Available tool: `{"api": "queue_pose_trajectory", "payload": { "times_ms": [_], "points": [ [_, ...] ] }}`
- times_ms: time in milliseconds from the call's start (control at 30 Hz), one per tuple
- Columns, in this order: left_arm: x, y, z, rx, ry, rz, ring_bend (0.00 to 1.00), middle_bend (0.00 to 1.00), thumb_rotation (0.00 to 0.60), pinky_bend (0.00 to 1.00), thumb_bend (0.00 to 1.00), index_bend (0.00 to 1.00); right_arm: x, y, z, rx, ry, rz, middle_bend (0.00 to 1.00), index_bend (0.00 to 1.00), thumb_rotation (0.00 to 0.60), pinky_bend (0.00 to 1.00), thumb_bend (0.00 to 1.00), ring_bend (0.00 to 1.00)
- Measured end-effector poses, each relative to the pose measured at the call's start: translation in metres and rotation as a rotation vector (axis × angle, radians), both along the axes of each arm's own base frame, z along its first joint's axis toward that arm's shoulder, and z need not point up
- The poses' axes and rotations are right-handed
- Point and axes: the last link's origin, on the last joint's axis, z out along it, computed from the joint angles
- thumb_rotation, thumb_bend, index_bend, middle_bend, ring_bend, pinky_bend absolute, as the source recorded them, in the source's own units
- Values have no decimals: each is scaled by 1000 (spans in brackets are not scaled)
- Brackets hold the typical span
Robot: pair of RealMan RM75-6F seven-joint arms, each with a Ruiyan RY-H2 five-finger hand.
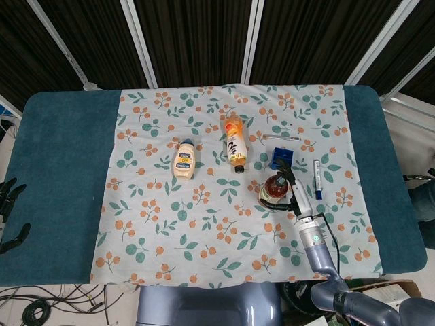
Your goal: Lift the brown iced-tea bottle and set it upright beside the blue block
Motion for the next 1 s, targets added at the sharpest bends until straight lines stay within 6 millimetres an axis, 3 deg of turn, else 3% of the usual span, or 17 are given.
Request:
{"api": "queue_pose_trajectory", "payload": {
  "times_ms": [1000],
  "points": [
    [0, 1, -1, -6, 4, 0, 5, 0, 600, 44, 366, 102, -1, 0, -4, 18, -1, -12, 91, 0, 600, 128, 40, 139]
  ]
}}
